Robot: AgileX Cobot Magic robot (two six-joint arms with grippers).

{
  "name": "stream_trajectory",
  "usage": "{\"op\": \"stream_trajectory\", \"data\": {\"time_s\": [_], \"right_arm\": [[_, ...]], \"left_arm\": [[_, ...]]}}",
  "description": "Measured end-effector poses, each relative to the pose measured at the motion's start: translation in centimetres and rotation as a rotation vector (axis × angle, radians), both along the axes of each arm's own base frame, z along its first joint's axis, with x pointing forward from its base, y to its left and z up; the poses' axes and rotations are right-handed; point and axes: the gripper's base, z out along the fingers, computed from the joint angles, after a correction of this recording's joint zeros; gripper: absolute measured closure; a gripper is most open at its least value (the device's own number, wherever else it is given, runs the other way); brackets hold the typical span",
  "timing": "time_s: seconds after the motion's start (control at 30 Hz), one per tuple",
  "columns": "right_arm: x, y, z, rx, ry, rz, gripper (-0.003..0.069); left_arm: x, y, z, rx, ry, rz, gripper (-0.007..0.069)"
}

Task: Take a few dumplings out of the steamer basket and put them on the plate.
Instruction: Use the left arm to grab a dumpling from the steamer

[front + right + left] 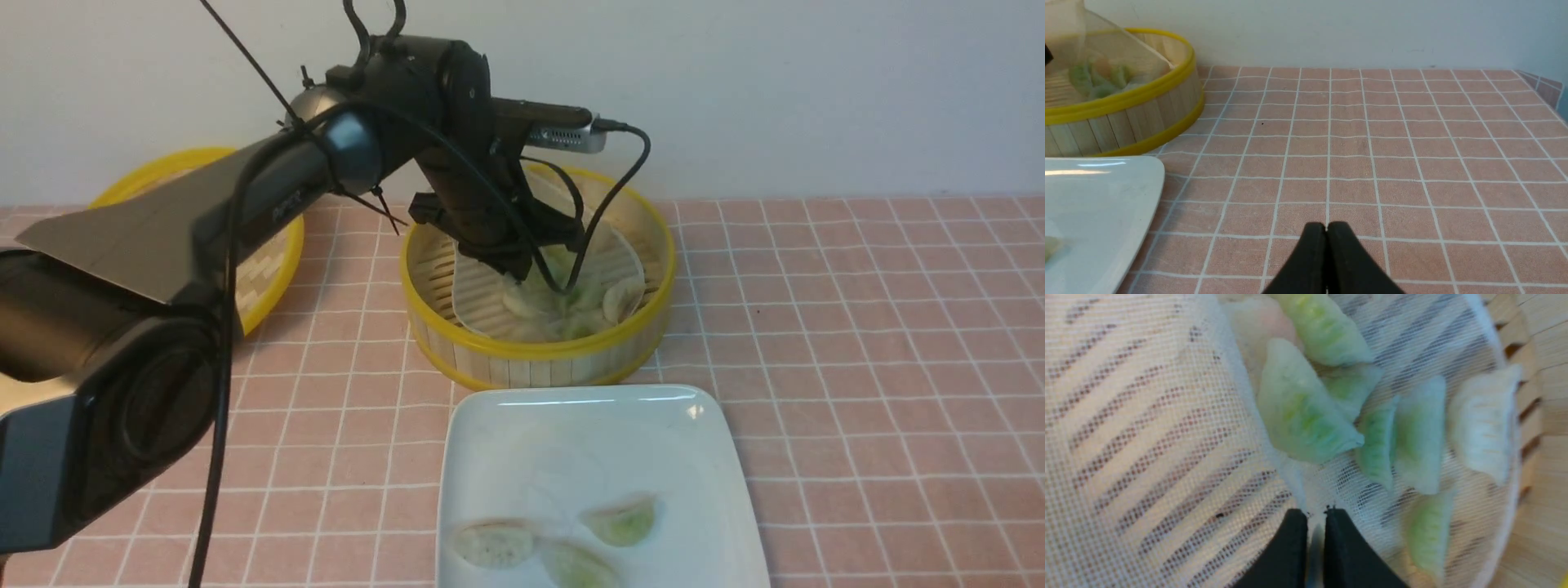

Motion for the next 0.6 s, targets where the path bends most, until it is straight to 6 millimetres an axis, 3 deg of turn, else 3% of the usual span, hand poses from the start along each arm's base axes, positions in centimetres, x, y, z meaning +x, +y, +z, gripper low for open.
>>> {"op": "stream_trajectory", "data": {"time_s": [0.1, 0.23, 0.33, 0.37, 0.4, 0.5, 0.6], "right_arm": [[0.0, 0.0, 0.0, 0.0, 0.0, 0.0, 0.0673], [0.0, 0.0, 0.0, 0.0, 0.0, 0.0, 0.0673], [0.0, 0.0, 0.0, 0.0, 0.0, 0.0, 0.0673], [0.0, 0.0, 0.0, 0.0, 0.0, 0.0, 0.0673], [0.0, 0.0, 0.0, 0.0, 0.0, 0.0, 0.0673], [0.0, 0.0, 0.0, 0.0, 0.0, 0.0, 0.0673], [0.0, 0.0, 0.0, 0.0, 0.0, 0.0, 0.0673]], "left_arm": [[0.3, -0.1, -1.2, 0.02, -0.004, -0.027, 0.0536], [0.5, -0.1, -1.6, 0.035, -0.016, -0.051, 0.0337], [0.4, 0.1, -0.6, 0.038, -0.04, -0.044, 0.0165], [0.4, 0.1, -0.5, 0.037, -0.042, -0.044, 0.0157], [0.1, 0.2, 0.5, 0.027, -0.043, -0.028, 0.01], [-0.5, 0.4, 1.8, 0.017, -0.018, 0.002, 0.006], [-0.7, 0.4, 1.2, 0.031, 0.024, 0.012, 0.0064]]}}
